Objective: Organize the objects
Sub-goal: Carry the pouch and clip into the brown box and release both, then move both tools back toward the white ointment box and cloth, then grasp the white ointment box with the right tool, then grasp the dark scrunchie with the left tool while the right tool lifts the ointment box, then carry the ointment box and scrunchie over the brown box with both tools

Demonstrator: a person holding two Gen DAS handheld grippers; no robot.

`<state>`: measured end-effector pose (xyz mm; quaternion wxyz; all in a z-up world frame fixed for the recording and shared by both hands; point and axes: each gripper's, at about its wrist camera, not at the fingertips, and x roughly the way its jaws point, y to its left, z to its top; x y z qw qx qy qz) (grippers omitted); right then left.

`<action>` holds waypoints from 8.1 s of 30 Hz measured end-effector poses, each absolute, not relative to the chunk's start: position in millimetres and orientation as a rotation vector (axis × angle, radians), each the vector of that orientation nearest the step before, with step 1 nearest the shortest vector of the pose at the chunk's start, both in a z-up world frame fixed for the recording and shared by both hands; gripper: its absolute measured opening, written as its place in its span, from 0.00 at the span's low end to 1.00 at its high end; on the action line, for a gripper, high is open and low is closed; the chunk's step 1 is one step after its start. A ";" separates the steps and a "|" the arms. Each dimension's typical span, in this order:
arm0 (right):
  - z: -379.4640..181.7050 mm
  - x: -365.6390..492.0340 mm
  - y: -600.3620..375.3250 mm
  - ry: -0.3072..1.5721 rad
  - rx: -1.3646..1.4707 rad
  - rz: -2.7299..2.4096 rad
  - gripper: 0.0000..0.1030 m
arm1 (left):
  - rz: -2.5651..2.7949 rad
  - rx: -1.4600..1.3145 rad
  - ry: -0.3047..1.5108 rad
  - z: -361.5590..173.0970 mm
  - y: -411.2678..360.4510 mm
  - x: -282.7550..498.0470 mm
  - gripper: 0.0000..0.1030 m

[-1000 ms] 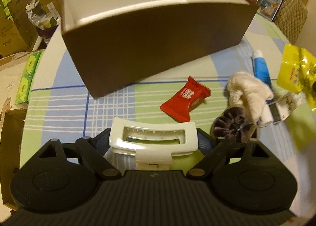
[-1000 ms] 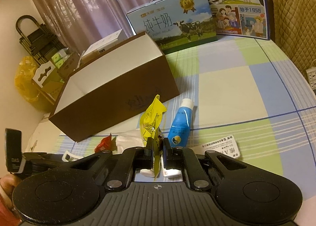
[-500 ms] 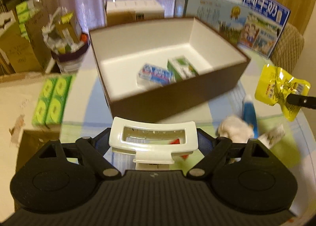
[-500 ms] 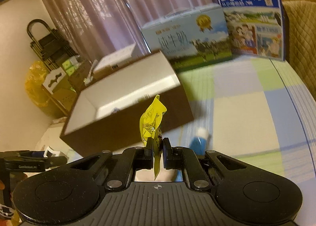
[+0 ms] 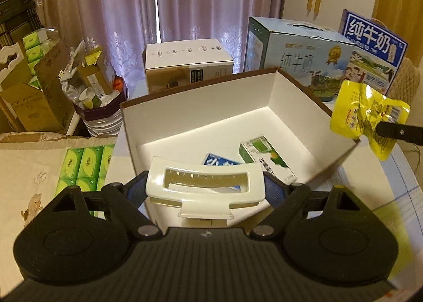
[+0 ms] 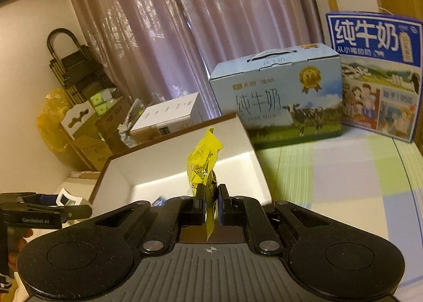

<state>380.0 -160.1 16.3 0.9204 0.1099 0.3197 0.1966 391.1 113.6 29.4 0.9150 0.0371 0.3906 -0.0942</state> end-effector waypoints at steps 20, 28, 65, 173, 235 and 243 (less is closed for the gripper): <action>-46.5 465.1 -121.6 0.769 0.166 0.330 0.05 | -0.205 0.094 0.897 -10.3 115.2 462.2 0.83; -61.6 473.8 -116.5 0.807 0.147 0.343 0.10 | -0.220 0.103 0.914 -19.9 111.2 467.4 0.83; -26.7 427.2 -141.6 0.748 0.224 0.383 0.59 | -0.214 0.151 0.917 -5.1 104.7 440.7 0.93; -120.1 203.4 -199.6 0.983 -0.157 0.483 0.49 | -0.246 -0.026 1.084 -75.7 48.1 245.9 0.93; -50.2 222.1 -232.2 0.845 -0.018 0.376 0.34 | -0.296 -0.038 0.907 -24.5 65.6 258.7 0.21; -9.7 256.6 -211.6 0.749 -0.018 0.453 0.34 | -0.247 -0.040 0.830 5.8 79.3 281.3 0.21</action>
